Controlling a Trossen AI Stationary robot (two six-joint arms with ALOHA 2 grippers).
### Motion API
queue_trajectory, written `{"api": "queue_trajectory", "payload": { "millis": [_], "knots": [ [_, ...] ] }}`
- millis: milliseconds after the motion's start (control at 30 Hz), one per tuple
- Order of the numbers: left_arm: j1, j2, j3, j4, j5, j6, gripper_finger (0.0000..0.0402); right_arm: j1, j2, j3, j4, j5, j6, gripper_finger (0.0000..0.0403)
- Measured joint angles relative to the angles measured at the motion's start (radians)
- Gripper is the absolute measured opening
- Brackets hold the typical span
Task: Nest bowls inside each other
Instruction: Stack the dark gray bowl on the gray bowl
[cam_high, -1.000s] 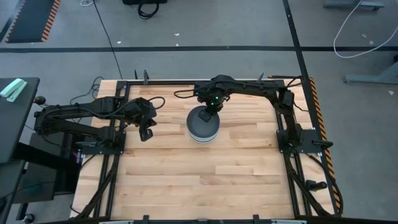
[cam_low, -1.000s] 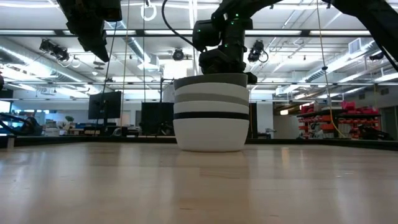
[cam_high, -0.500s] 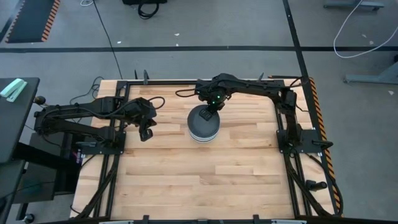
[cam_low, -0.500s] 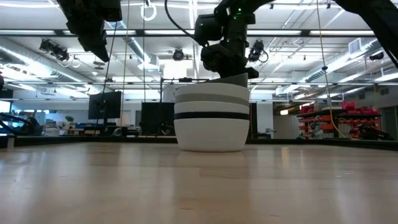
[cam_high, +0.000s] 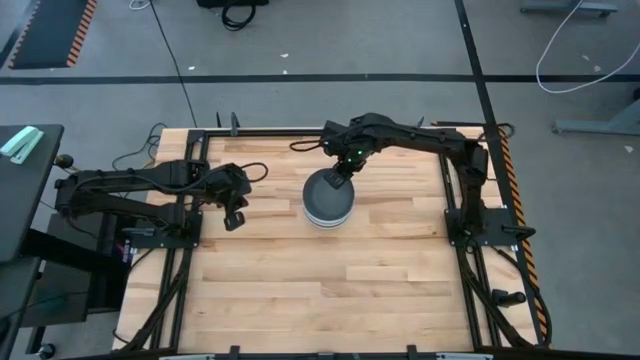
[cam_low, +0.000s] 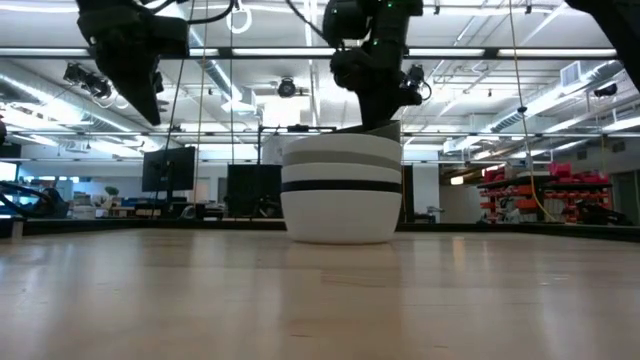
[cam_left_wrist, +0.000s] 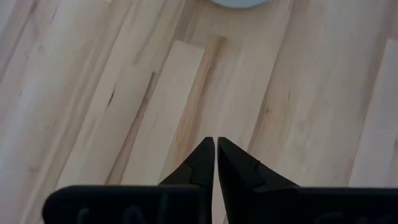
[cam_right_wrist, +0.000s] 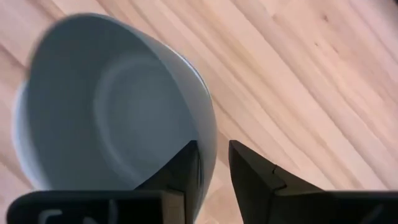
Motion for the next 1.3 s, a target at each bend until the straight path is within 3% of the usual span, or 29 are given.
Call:
{"api": "queue_trajectory", "payload": {
  "millis": [300, 600, 1100, 1300],
  "knots": [
    [0.0, 0.0, -0.003, 0.029, -0.005, 0.001, 0.0016, 0.059, -0.079, 0.0, 0.009, 0.048, 0.0, 0.0087],
    [0.0, 0.0, -0.003, 0.054, -0.008, 0.001, 0.0027, 0.1, -0.079, 0.0, 0.009, 0.077, -0.05, 0.0009],
    [0.0, 0.0, -0.003, 0.055, -0.008, -0.001, 0.0023, 0.023, -0.073, -0.192, 0.085, 0.076, -0.091, 0.0004],
    [0.0, 0.0, -0.003, 0.055, -0.016, 0.001, 0.0026, 0.005, -0.073, -0.196, 0.106, 0.075, -0.101, 0.0003]
  ]
}}
